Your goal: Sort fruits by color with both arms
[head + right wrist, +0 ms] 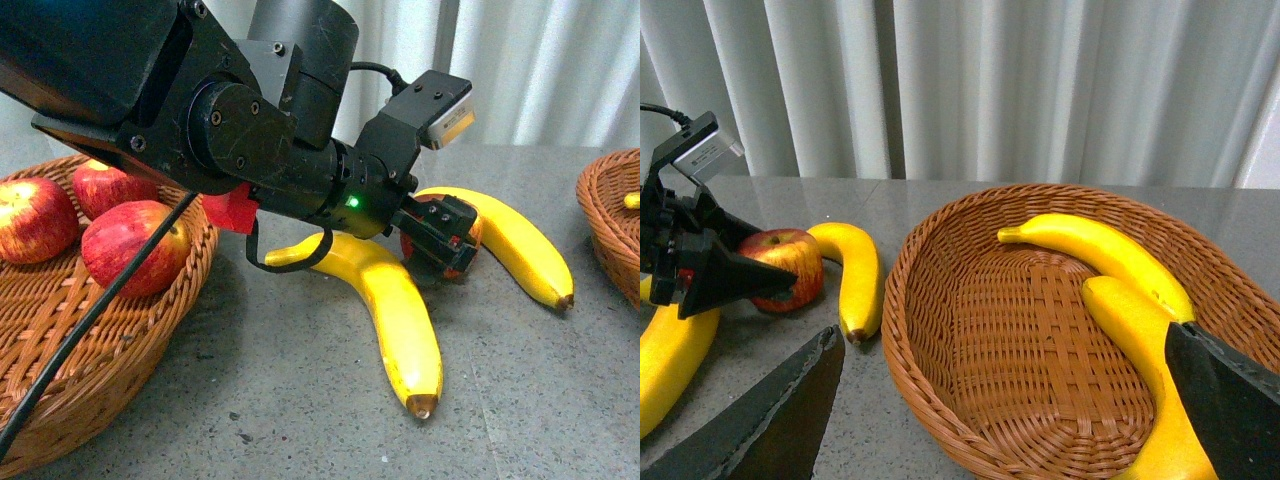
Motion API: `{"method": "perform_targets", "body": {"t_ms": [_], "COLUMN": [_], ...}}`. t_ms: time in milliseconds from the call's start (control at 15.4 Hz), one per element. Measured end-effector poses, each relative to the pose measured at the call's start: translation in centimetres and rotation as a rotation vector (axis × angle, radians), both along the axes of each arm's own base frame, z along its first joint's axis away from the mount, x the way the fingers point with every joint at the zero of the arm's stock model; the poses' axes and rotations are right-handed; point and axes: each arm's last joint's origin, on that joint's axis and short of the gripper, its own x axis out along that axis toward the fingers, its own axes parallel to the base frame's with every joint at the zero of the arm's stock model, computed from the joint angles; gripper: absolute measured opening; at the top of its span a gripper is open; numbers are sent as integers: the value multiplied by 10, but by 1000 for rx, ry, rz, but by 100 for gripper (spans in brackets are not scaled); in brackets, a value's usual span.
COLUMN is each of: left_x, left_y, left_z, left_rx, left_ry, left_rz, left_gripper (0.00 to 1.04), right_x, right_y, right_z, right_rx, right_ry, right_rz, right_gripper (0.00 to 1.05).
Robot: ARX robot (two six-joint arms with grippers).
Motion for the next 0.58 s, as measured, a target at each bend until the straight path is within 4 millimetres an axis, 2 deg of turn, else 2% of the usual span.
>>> {"method": "perform_targets", "body": {"t_ms": [130, 260, 454, 584], "left_x": [1, -3, -9, -16], "left_y": [0, 3, 20, 43], "left_z": [2, 13, 66, 99], "left_rx": [-13, -21, -53, -67], "left_ry": [0, -16, -107, -159], "left_rz": [13, 39, 174, 341], "left_gripper": [66, 66, 66, 66], "right_x": [0, 0, 0, 0], "right_y": [0, 0, 0, 0], "right_z": [0, 0, 0, 0], "right_rx": [0, 0, 0, 0], "right_ry": [0, 0, 0, 0], "right_rz": [0, 0, 0, 0], "right_gripper": [98, 98, 98, 98]}}
